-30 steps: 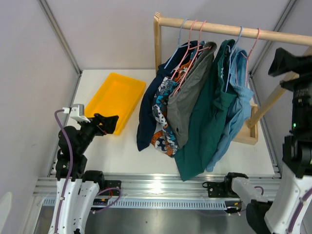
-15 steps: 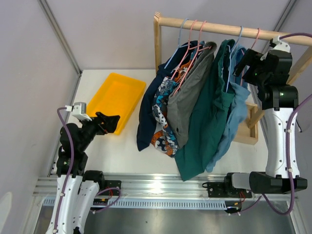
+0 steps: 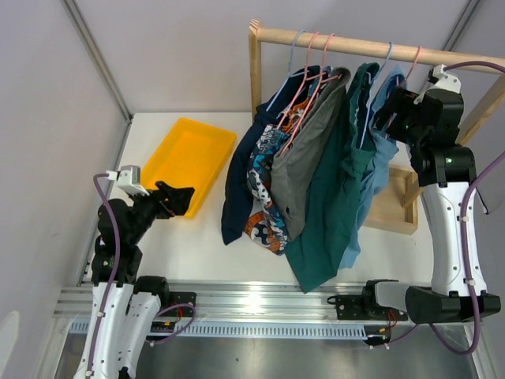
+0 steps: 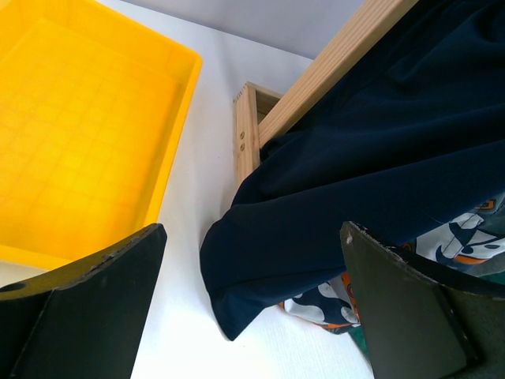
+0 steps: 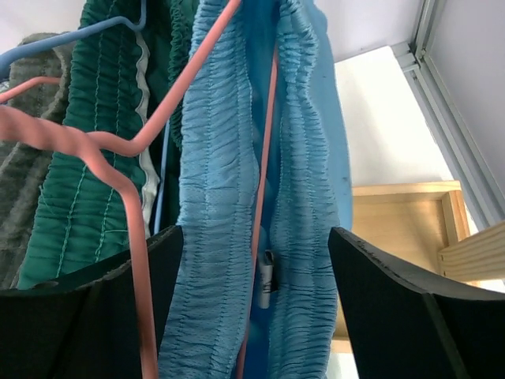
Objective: Remove the shorts from the hanger
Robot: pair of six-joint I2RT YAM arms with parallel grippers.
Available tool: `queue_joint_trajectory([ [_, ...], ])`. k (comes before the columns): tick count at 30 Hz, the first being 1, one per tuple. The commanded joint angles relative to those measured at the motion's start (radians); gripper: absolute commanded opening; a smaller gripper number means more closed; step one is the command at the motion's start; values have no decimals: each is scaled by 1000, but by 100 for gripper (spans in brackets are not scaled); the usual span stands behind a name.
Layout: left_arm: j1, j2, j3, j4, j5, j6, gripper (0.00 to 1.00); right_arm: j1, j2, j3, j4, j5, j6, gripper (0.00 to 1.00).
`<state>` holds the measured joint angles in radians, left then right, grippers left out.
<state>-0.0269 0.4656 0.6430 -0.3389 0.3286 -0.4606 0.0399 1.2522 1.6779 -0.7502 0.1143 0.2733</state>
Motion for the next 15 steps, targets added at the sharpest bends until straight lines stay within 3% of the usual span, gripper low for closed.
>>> queue_joint_trajectory([
  [1, -7, 8, -2, 23, 20, 7, 99, 21, -33, 81, 29, 19, -8, 84],
  [8, -7, 7, 0, 21, 21, 7, 99, 98, -39, 144, 44, 21, -25, 87],
  [15, -7, 8, 3, 21, 20, 8, 99, 121, -23, 138, 32, 53, -36, 79],
])
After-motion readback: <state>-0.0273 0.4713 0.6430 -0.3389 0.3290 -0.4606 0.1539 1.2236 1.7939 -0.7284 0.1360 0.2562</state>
